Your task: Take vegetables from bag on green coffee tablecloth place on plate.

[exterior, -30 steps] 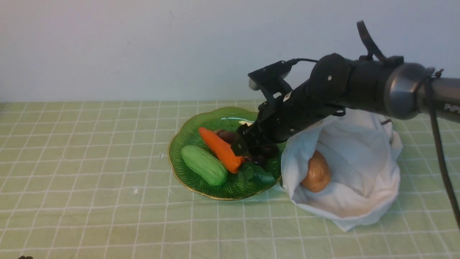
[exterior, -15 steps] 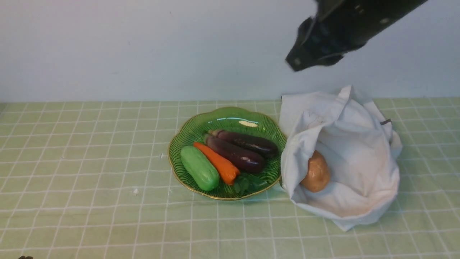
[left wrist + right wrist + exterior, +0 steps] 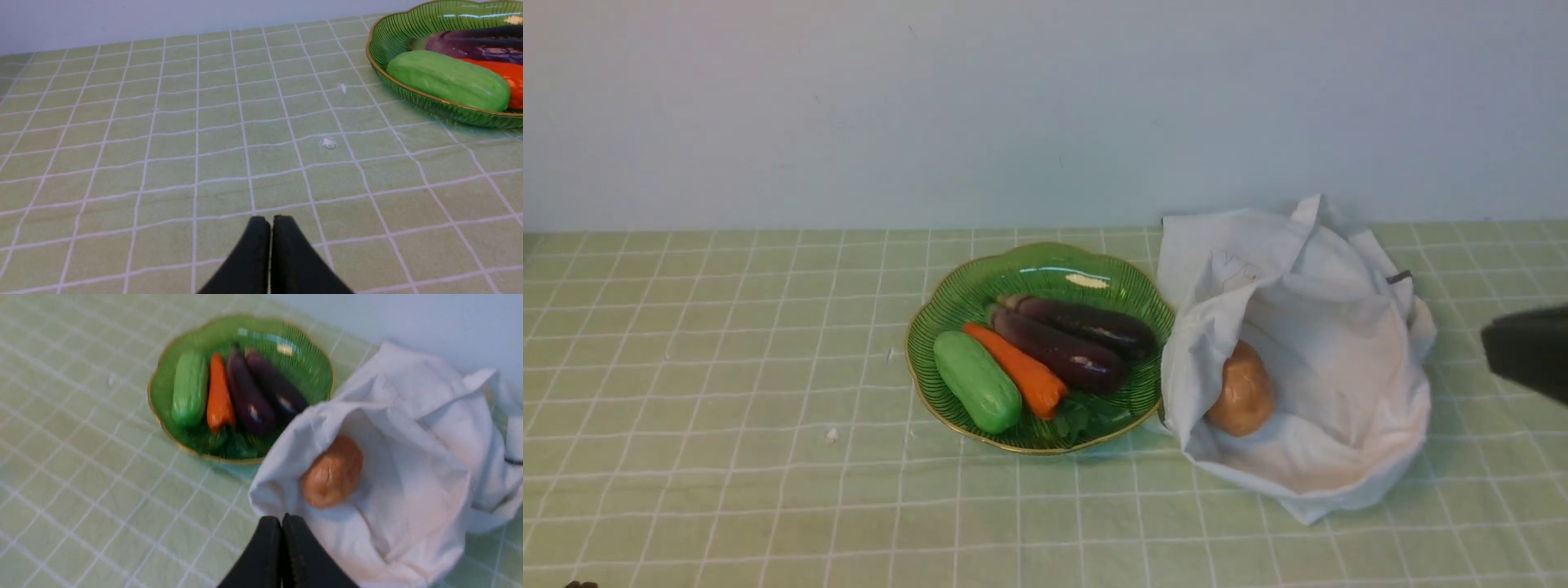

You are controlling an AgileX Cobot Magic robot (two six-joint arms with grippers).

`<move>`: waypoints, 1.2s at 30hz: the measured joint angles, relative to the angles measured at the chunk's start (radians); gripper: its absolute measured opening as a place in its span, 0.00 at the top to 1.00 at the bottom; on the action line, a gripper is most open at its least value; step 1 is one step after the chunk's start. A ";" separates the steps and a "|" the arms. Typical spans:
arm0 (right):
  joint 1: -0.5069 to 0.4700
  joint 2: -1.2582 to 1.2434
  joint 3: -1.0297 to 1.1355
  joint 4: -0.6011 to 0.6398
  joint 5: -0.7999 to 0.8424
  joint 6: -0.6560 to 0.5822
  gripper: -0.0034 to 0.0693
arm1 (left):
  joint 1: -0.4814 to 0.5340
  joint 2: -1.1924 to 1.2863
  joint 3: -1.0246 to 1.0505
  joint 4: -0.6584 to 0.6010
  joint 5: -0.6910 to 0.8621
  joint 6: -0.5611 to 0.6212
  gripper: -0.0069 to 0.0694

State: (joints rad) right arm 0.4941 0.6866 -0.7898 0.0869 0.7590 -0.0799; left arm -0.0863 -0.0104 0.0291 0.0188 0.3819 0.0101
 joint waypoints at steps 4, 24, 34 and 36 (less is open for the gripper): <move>0.000 -0.234 0.326 0.019 -0.401 0.000 0.97 | 0.000 0.000 0.000 0.000 0.000 0.000 0.92; 0.000 -0.371 0.527 0.021 -0.489 0.002 0.97 | 0.000 0.000 0.000 0.000 0.000 0.000 0.92; -0.085 -0.502 0.629 -0.019 -0.477 0.014 0.97 | 0.000 0.000 0.000 0.000 0.000 0.000 0.92; -0.152 -0.554 0.681 -0.029 -0.471 0.028 0.97 | 0.000 0.000 0.000 0.000 0.000 0.000 0.92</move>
State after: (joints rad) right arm 0.3421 0.1325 -0.1092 0.0580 0.2884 -0.0519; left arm -0.0863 -0.0104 0.0291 0.0188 0.3819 0.0101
